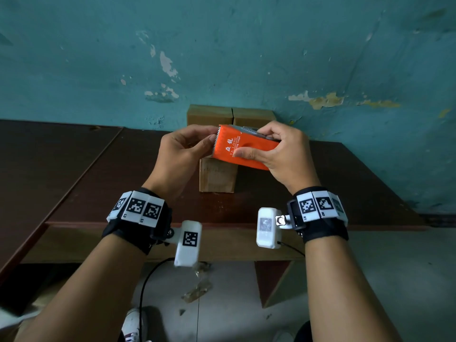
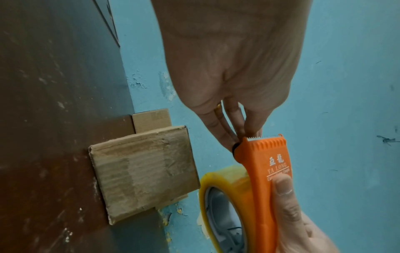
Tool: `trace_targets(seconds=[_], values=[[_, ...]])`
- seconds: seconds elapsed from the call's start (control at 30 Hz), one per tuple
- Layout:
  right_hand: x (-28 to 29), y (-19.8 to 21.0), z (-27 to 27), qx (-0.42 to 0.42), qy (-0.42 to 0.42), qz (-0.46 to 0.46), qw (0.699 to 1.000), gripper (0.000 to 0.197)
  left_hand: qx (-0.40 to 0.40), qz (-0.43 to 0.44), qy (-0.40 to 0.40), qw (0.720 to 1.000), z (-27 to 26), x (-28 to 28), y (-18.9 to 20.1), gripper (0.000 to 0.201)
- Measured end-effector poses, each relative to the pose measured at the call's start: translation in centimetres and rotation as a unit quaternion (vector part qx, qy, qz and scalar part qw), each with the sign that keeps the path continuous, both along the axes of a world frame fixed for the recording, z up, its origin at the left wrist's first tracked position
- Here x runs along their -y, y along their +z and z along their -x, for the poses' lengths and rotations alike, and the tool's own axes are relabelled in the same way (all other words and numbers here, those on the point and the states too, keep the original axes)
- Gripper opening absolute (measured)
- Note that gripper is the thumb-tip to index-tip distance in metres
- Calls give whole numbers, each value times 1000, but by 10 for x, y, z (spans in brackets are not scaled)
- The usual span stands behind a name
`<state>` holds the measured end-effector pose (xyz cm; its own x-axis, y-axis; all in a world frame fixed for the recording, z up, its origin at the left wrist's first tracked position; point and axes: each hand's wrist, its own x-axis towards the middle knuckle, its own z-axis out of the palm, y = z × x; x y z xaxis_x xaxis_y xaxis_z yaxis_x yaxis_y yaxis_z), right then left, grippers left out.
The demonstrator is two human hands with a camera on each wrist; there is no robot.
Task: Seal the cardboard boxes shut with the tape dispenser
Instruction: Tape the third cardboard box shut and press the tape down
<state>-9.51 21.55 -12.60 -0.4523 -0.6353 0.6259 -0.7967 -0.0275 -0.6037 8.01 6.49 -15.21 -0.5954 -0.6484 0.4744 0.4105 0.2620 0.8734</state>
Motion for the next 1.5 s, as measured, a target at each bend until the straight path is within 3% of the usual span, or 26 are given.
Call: trace_targets(seconds=[0.3, 0.57, 1.07, 1.5], values=[[4, -6, 7, -36, -29, -16, 999, 76, 9, -39, 57, 998, 7, -10, -3, 9], [5, -6, 7, -47, -38, -41, 997, 76, 32, -74, 59, 995, 9, -13, 1, 9], [-2, -5, 15, -27, -45, -56, 997, 79, 39, -50, 92, 994, 8, -14, 5, 9], [-19, 6, 16, -13, -55, -67, 996, 73, 21, -84, 133, 987, 4, -3, 3, 10]])
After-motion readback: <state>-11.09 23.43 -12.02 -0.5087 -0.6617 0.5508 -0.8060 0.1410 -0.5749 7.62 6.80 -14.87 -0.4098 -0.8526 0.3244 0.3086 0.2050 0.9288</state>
